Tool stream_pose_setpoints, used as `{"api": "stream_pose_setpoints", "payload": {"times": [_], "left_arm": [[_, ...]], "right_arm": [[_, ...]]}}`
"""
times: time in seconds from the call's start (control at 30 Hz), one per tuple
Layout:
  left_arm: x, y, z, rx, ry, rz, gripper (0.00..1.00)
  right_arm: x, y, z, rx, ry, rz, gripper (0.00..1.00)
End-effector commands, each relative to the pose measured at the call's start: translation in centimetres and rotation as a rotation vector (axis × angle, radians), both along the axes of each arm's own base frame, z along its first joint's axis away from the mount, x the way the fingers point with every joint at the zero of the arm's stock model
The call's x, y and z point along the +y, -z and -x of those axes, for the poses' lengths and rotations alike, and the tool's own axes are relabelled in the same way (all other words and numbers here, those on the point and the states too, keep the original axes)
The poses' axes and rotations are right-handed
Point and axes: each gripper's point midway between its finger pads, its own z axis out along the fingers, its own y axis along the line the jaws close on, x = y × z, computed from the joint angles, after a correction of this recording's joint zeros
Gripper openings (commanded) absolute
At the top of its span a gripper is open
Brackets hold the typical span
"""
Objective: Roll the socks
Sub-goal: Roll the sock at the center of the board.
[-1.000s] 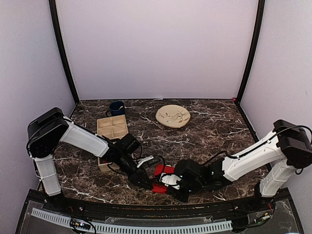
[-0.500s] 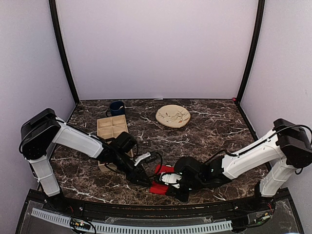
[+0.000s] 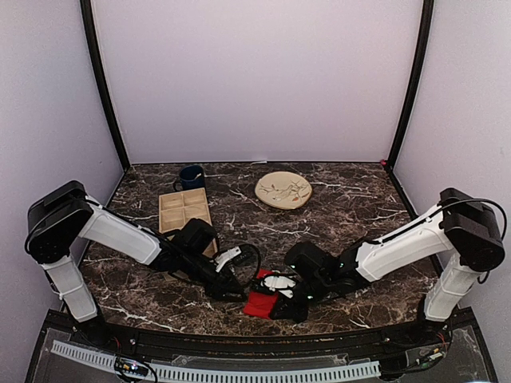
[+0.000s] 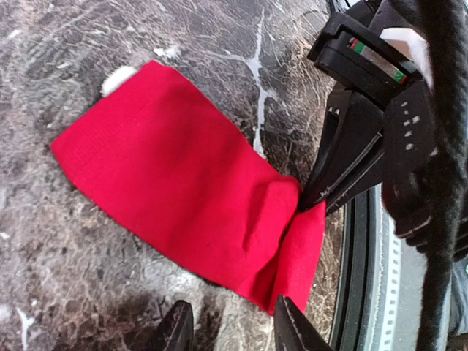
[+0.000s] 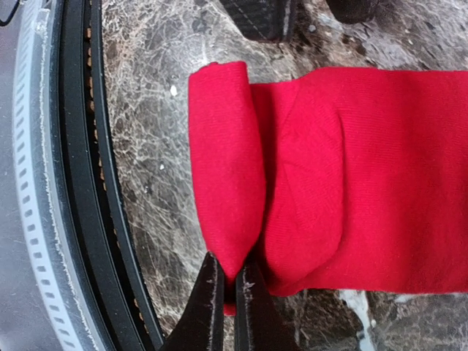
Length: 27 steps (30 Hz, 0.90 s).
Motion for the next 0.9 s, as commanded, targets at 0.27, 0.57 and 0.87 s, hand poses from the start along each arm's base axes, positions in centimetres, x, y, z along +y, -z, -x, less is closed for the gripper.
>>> {"api": "stream_pose_setpoints", "payload": {"times": [0.27, 0.57, 0.87], "left_arm": [[0.0, -2.8, 0.3, -0.19, -0.012, 0.098, 0.42], [-0.4, -2.4, 2.3, -0.263, 0.069, 0.073, 0.47], [-0.9, -1.6, 3.4, -0.339, 0.123, 0.028, 0.49]], "right_arm": [[-0.3, 0.7, 0.1, 0.219, 0.006, 0.01, 0.0], [-0.5, 1.5, 0.1, 0.337, 0.022, 0.018, 0.0], [-0.4, 1.5, 0.0, 0.387, 0.033, 0.01, 0.0]]}}
